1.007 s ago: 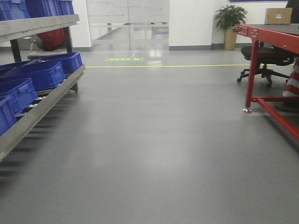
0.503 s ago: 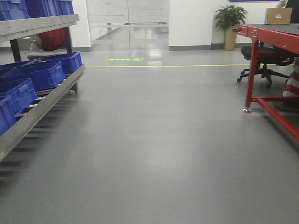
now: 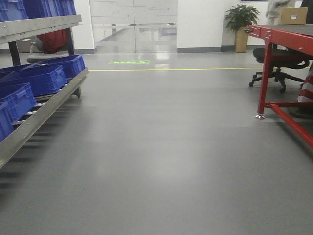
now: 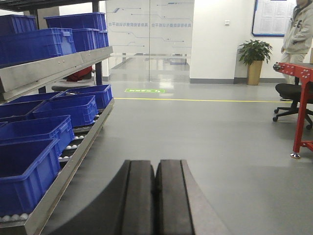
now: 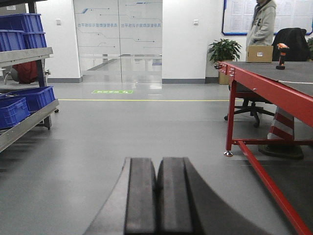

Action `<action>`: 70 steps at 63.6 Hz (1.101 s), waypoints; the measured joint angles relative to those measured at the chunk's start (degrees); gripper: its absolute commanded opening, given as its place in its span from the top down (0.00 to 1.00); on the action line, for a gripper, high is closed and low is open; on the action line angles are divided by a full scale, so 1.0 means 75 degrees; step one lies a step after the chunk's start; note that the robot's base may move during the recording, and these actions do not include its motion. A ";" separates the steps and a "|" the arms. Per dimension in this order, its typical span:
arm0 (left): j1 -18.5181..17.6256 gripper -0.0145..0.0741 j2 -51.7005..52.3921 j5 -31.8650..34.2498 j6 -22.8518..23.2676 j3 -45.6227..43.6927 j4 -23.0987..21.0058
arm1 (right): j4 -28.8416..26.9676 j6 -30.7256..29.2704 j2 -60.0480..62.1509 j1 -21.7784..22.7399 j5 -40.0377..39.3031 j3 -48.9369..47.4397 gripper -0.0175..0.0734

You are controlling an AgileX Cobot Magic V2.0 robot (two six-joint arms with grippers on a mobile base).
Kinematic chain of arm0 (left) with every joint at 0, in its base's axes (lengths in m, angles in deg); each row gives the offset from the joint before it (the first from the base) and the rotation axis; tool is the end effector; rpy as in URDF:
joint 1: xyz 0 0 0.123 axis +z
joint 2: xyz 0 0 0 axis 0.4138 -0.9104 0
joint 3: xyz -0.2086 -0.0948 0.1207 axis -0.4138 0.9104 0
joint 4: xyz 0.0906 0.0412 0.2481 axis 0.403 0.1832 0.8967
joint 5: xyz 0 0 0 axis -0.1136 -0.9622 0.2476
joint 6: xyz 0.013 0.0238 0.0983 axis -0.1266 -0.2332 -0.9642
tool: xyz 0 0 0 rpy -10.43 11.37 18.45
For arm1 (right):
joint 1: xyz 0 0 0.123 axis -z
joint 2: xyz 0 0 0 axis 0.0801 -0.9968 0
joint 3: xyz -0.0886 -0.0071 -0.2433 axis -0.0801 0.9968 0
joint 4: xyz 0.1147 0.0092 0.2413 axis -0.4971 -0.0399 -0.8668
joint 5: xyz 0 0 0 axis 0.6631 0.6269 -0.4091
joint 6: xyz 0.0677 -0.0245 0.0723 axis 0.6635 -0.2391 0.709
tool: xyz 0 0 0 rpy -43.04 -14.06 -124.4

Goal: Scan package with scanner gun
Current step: 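Drive the base forward past the blue crate shelf toward the red table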

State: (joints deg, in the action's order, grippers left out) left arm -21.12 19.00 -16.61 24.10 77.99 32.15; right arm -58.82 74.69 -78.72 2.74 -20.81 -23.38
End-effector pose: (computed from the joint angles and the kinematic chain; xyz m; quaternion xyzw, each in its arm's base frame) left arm 0.1094 0.0064 0.2134 -0.0138 0.6772 0.0276 0.7352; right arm 0.1096 0.0035 0.2135 0.0109 0.6771 0.0356 0.7349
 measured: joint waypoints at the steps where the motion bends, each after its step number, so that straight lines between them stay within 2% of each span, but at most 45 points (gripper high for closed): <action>1: 0.0000 0.96 0.0000 0.0000 0.0000 0.0000 0.0000 | 0.0000 0.0000 0.0000 0.0000 0.0000 0.0000 0.99; 70: 0.0000 0.96 0.0000 0.0000 0.0000 0.0000 0.0000 | 0.0000 0.0000 0.0000 0.0000 0.0000 0.0000 0.99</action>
State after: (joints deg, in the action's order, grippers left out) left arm -21.12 19.00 -16.61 24.10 77.99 32.15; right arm -58.82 74.69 -78.72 2.74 -20.81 -23.38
